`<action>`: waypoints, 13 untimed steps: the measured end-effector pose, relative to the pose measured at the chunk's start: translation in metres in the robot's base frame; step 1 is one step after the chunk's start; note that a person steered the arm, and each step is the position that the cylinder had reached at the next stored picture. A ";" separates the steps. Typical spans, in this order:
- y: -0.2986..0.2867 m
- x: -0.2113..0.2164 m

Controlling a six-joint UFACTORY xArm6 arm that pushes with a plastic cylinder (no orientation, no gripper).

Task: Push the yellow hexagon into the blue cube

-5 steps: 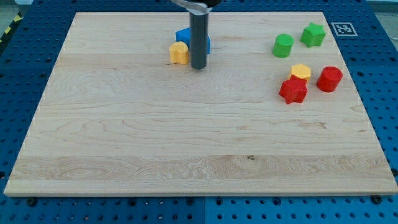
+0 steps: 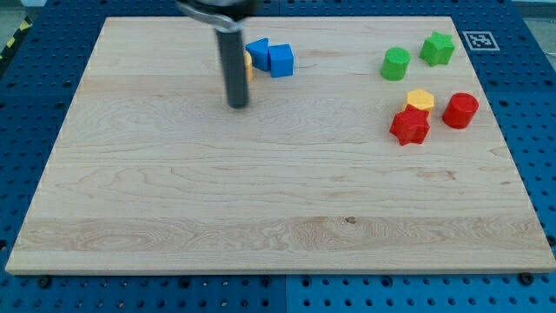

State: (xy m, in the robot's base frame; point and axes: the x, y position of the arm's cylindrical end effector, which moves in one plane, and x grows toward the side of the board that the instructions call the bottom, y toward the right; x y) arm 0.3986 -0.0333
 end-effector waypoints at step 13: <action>0.238 -0.022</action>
State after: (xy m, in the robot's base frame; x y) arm 0.3764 0.2046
